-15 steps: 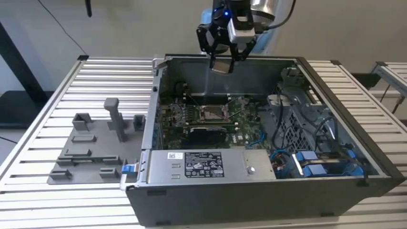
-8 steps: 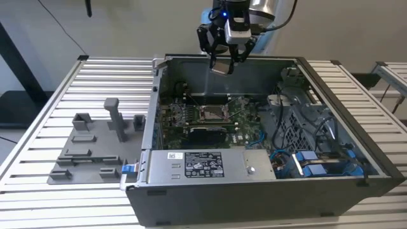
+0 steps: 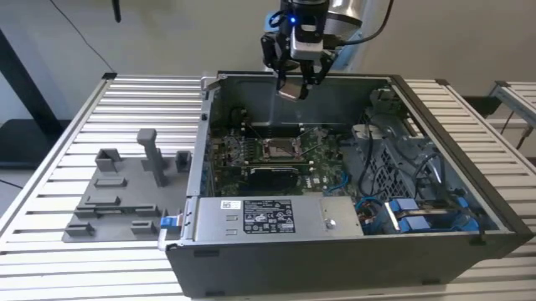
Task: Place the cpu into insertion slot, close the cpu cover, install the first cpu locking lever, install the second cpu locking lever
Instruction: 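Place the cpu into insertion slot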
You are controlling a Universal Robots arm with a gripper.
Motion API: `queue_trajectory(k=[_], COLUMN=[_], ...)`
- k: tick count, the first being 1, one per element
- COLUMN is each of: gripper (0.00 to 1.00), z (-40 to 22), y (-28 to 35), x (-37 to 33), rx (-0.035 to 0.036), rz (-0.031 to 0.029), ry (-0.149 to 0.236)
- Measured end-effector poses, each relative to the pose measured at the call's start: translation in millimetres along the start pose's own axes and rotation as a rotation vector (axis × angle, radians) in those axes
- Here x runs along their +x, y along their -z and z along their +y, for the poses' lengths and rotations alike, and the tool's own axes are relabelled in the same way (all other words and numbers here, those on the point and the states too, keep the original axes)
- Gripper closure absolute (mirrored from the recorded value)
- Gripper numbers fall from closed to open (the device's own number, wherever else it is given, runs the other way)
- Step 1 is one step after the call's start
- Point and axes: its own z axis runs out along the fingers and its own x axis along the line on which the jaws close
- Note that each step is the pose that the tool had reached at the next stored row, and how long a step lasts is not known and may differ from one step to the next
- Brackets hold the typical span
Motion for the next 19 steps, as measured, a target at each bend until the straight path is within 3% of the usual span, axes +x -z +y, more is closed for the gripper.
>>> queue_trajectory(k=[19], gripper=[0.46], z=[0.1], y=[-6.9], x=[0.2], rx=[-0.0011], rz=[-0.0077], ry=[-0.198])
